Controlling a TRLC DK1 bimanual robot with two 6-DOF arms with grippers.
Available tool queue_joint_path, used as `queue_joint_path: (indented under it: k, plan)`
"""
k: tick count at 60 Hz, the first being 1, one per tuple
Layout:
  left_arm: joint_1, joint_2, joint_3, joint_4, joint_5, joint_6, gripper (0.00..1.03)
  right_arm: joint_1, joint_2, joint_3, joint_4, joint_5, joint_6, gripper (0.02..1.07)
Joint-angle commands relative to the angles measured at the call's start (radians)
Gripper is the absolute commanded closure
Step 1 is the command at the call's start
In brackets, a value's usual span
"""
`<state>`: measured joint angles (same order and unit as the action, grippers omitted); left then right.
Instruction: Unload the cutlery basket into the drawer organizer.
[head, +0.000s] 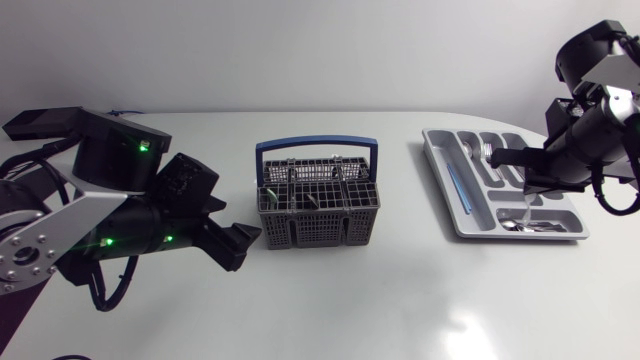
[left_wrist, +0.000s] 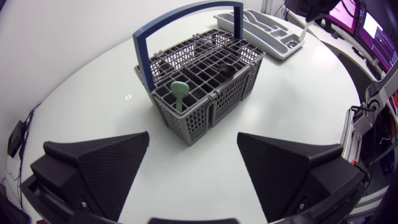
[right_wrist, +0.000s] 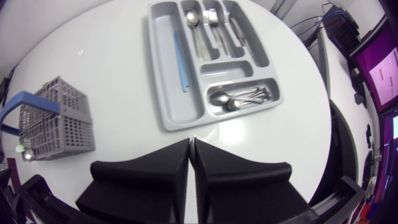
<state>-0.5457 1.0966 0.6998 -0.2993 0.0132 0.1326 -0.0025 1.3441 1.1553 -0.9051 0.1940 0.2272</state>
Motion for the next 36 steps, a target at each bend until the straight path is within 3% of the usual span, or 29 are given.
queue_joint_path:
  k: [1,9,27,36]
  plan:
    - [-0.008,0.009,0.032,-0.008,-0.009,0.01,0.05,-0.056,0.05,-0.043,0.058,0.051,-0.097,1.01]
    - [-0.01,0.009,0.036,-0.009,-0.01,0.005,0.05,-0.149,0.159,-0.035,0.16,0.091,-0.16,1.01]
    - [-0.01,0.003,0.049,-0.034,-0.01,-0.002,0.05,-0.209,0.316,-0.042,0.377,0.208,-0.253,1.01]
    - [-0.016,-0.004,0.044,-0.041,-0.012,-0.007,0.05,-0.226,0.375,-0.034,0.419,0.232,-0.259,1.01]
